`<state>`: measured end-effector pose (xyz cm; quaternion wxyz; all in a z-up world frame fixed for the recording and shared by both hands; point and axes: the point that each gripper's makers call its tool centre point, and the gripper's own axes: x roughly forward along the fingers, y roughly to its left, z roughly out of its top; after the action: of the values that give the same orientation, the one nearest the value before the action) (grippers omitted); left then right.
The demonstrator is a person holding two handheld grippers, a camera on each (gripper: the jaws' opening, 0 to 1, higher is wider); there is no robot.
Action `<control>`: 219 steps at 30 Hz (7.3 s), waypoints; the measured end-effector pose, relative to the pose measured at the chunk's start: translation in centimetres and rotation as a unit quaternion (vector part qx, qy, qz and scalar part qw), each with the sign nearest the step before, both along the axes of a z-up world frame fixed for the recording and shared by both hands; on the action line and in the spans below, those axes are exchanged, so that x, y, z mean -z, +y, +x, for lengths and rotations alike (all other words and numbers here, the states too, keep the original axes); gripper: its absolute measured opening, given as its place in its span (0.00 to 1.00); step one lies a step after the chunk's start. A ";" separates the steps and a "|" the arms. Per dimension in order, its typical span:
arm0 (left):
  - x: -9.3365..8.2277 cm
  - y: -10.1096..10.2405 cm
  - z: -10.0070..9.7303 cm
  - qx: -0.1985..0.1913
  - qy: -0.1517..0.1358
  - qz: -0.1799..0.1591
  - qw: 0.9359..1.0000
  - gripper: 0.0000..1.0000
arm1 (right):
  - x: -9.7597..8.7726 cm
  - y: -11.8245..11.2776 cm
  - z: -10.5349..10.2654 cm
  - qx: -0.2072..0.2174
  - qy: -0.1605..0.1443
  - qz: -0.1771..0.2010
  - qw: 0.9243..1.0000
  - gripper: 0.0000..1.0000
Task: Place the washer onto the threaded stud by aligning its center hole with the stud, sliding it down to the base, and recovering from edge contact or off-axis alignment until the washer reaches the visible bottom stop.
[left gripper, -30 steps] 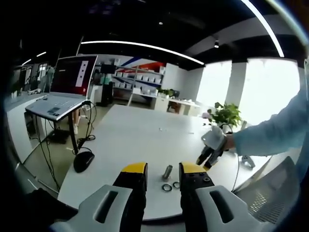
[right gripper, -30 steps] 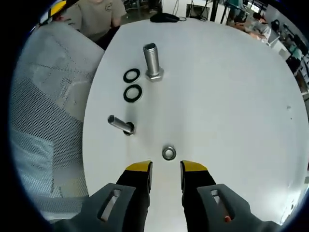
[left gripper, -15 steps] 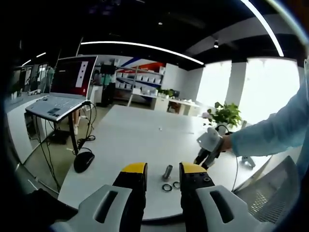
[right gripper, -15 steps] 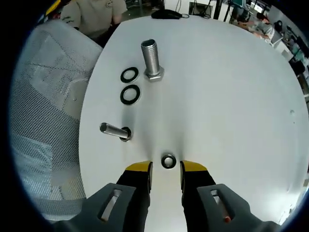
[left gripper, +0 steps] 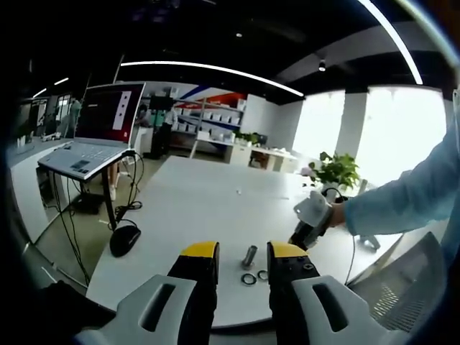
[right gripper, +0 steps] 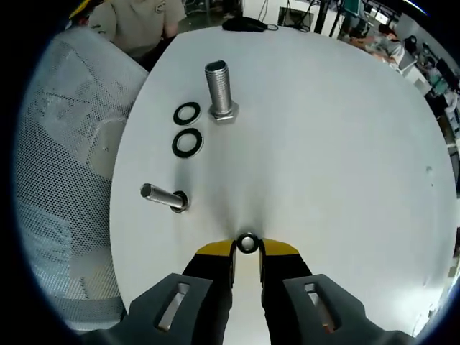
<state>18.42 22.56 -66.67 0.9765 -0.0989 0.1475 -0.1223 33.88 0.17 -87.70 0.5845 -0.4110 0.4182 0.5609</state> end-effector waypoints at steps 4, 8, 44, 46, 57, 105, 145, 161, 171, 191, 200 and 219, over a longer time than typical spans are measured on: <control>0.0 0.0 0.0 0.000 0.001 0.000 1.000 0.24 | -0.1 0.0 0.1 0.005 -0.001 0.008 1.000 0.14; 0.0 0.0 0.0 0.001 0.000 -0.001 1.000 0.24 | -0.1 0.0 0.0 0.009 -0.009 0.016 1.000 0.13; 0.0 -0.1 -0.1 0.006 -0.001 0.002 1.000 0.25 | -7.1 1.9 -5.1 -0.018 0.004 0.068 0.998 0.13; 0.0 -0.1 -0.1 0.006 -0.002 0.001 1.000 0.25 | -7.2 2.3 -5.5 -0.029 0.005 0.064 0.998 0.13; -0.1 -0.1 -0.1 0.006 -0.004 0.000 1.000 0.26 | -6.6 3.8 -5.9 -0.059 0.005 0.047 0.997 0.13; 0.0 -0.2 -0.1 0.007 -0.004 0.001 1.000 0.26 | -1.6 4.1 -6.2 -0.091 0.013 -0.016 0.996 0.13; -0.1 -0.1 0.0 0.004 -0.005 -0.002 1.000 0.26 | -3.3 4.4 -6.2 -0.057 0.019 0.037 0.997 0.09; 0.0 -0.1 0.0 0.004 -0.003 0.000 1.000 0.26 | -3.9 0.9 -4.0 -0.022 0.015 0.032 0.999 0.08; 0.0 -0.1 0.0 0.004 -0.001 0.001 1.000 0.26 | -3.6 -1.9 -2.7 -0.005 0.009 0.007 1.000 0.08; -0.1 -0.1 -0.1 0.005 -0.002 0.000 1.000 0.26 | -6.6 -0.1 -2.1 0.007 -0.012 0.040 0.999 0.30; -0.1 -0.1 -0.1 0.004 -0.005 -0.001 1.000 0.26 | -8.0 3.5 -3.5 -0.039 -0.011 0.057 0.998 0.33; -0.3 0.1 0.1 0.001 -0.010 -0.011 1.000 0.25 | -3.8 8.2 -6.1 -0.111 0.011 0.009 0.994 0.34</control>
<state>18.55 22.64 -66.36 0.9767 -0.1080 0.1364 -0.1257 27.82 8.33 -83.94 0.5181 -0.4433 0.3709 0.6304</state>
